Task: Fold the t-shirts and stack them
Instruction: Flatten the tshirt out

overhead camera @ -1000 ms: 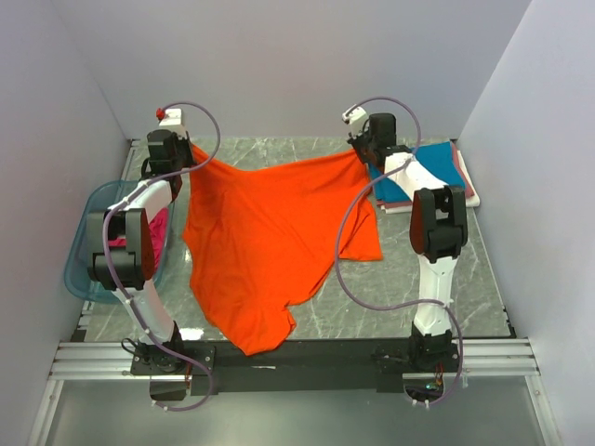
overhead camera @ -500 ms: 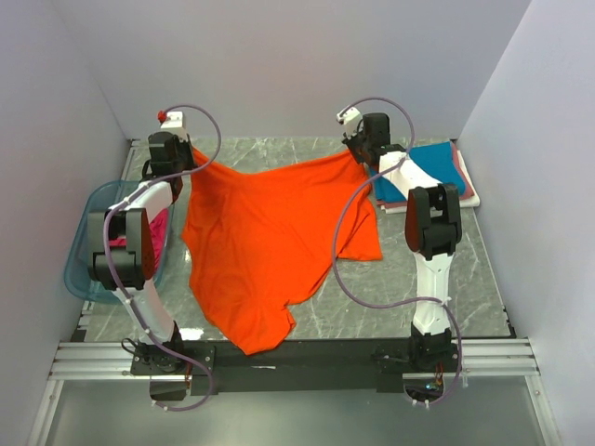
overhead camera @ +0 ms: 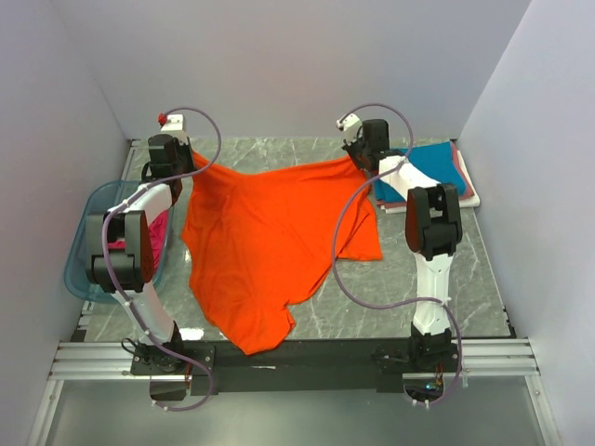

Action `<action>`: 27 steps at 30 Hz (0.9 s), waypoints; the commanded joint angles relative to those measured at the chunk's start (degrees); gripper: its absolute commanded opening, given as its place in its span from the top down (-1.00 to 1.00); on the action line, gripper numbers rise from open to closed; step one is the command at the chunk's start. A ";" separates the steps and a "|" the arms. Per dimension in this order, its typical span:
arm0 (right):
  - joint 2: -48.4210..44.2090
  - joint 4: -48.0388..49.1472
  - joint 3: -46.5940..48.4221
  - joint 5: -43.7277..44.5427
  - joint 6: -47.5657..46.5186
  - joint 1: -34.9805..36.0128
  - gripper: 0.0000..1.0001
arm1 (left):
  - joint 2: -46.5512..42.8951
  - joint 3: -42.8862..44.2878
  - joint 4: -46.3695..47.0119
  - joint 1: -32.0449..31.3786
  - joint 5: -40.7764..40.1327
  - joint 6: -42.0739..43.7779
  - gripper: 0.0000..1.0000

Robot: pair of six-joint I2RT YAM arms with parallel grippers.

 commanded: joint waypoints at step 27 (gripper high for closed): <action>-12.61 6.37 -12.80 -3.09 1.19 -1.11 1.00 | -16.18 -12.41 0.47 -7.14 -1.58 3.02 0.99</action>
